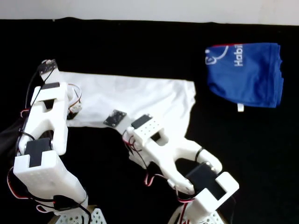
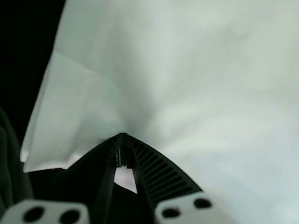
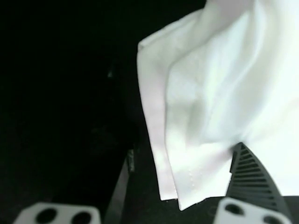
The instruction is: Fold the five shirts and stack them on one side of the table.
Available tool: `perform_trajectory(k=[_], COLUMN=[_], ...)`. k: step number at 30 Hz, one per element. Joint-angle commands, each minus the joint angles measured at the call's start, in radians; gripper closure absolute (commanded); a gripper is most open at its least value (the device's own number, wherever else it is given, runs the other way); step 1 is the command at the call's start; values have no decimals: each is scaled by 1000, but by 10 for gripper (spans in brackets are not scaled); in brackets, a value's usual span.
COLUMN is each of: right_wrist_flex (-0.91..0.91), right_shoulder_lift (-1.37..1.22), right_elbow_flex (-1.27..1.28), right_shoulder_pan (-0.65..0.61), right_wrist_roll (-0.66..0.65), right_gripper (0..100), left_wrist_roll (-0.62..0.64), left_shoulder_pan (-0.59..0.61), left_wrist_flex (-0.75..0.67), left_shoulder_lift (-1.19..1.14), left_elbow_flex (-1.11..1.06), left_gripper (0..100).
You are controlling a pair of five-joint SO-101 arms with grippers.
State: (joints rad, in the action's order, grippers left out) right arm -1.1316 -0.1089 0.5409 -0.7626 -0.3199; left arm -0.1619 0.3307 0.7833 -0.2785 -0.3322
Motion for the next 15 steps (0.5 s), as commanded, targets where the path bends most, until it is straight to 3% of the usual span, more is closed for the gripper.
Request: perform_trajectory(k=[1, 7, 15], right_wrist_flex=[24, -16, -240], right_shoulder_lift=[-76, -180, -176], right_elbow_flex=[-7, -137, -358], right_shoulder_pan=[31, 104, 157], right_wrist_roll=[-11, -6, -8], right_gripper=[731, 988, 993], left_wrist_roll=[3, 2, 2], left_shoulder_pan=[8, 8, 8], left_wrist_flex=[-34, -34, -34], left_shoulder_lift=[8, 8, 8], left_elbow_flex=[-1, -1, -1], left_gripper=[992, 992, 992])
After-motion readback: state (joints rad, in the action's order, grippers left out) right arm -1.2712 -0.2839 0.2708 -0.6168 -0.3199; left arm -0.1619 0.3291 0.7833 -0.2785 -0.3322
